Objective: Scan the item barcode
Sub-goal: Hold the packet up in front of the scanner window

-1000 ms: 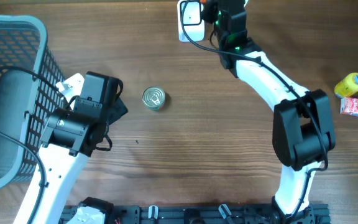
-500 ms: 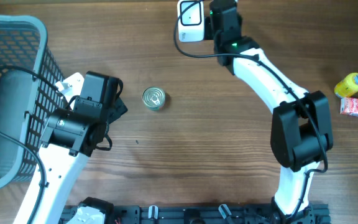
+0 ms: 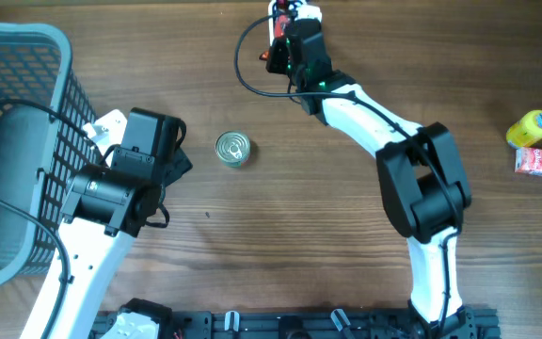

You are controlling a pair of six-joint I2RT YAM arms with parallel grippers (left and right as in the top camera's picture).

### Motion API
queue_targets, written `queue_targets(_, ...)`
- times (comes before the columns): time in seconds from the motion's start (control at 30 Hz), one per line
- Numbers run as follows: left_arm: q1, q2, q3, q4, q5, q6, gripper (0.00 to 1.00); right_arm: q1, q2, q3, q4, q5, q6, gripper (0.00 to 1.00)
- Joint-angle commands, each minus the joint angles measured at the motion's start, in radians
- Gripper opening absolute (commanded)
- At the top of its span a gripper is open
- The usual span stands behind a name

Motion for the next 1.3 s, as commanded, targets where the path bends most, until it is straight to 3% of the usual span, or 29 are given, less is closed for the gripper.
queue_targets(0.0, -0.002, 0.0, 0.006, -0.001, -0.032, -0.013, 1.0, -0.002, -0.003, 0.022, 0.032, -0.012, 0.064, 0.05)
queue_targets(0.2, -0.002, 0.0, 0.006, -0.005, -0.032, -0.013, 1.0, -0.003, -0.002, 0.023, 0.027, -0.035, 0.237, 0.05)
queue_targets(0.47, -0.002, 0.0, 0.006, -0.022, -0.031, -0.013, 1.0, -0.005, -0.002, 0.023, -0.025, -0.039, 0.323, 0.05)
queue_targets(0.8, -0.002, 0.0, 0.005, -0.034, -0.032, -0.013, 1.0, -0.014, -0.002, 0.023, 0.032, -0.265, 0.516, 0.05)
queue_targets(0.97, -0.002, 0.0, 0.005, -0.035, -0.031, -0.013, 1.0, -0.019, -0.002, 0.023, 0.117, -0.38, 0.543, 0.05)
queue_targets(1.07, -0.002, 0.0, 0.004, -0.042, -0.031, -0.013, 1.0, -0.03, -0.002, 0.023, 0.077, -0.398, 0.684, 0.05)
queue_targets(1.27, -0.002, 0.0, 0.004, -0.047, -0.032, -0.013, 1.0, -0.066, -0.002, 0.023, -0.023, -0.356, 0.75, 0.05)
